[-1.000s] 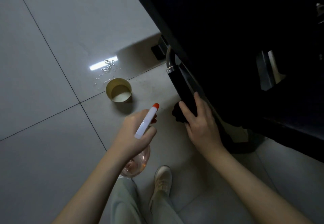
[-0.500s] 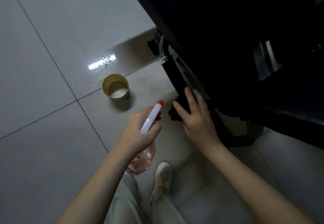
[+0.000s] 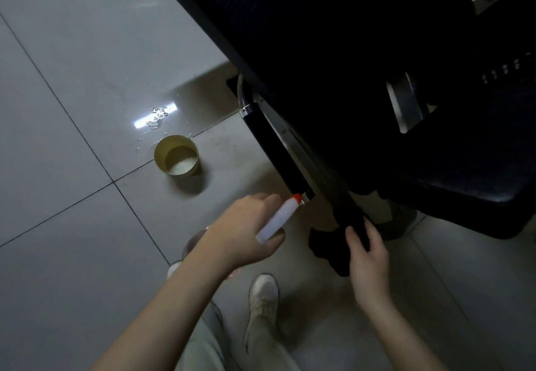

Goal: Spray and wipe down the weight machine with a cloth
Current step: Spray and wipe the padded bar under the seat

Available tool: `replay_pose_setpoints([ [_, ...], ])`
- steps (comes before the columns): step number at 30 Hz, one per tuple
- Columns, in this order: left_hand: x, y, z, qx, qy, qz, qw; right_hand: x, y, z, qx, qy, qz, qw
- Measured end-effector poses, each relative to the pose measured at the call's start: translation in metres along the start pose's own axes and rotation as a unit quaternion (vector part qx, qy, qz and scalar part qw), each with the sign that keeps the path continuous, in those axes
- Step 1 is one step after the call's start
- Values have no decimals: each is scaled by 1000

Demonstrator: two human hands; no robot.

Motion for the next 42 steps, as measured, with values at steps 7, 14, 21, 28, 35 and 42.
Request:
replay_pose_setpoints([
  [7, 21, -6, 20, 44, -49, -29, 997, 0, -30, 23, 307, -262, 71, 912],
  [14, 22, -14, 17, 33, -21, -44, 998, -5, -34, 13, 365, -290, 70, 882],
  [21, 14, 1, -6, -24, 53, 51, 997, -11, -35, 4, 364, -286, 50, 885],
  [28, 5, 25, -31, -61, 121, 126, 983, -14, -41, -9, 334, -237, 17, 912],
  [35, 4, 35, -39, -47, 136, 153, 978, -18, -33, -60, 128, 21, 11, 992],
  [42, -5, 32, -44, -55, 148, 155, 975, -9, -96, -136, -296, 594, -25, 748],
])
Point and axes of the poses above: each hand's wrist, its own x-axis towards the middle knuckle, its own y-axis out of the back of the hand, z = x × y, the point moved 8 cm from there along x, towards the middle knuckle, and after that the axes turned 10 degrees about x, right-handed, at the moved point
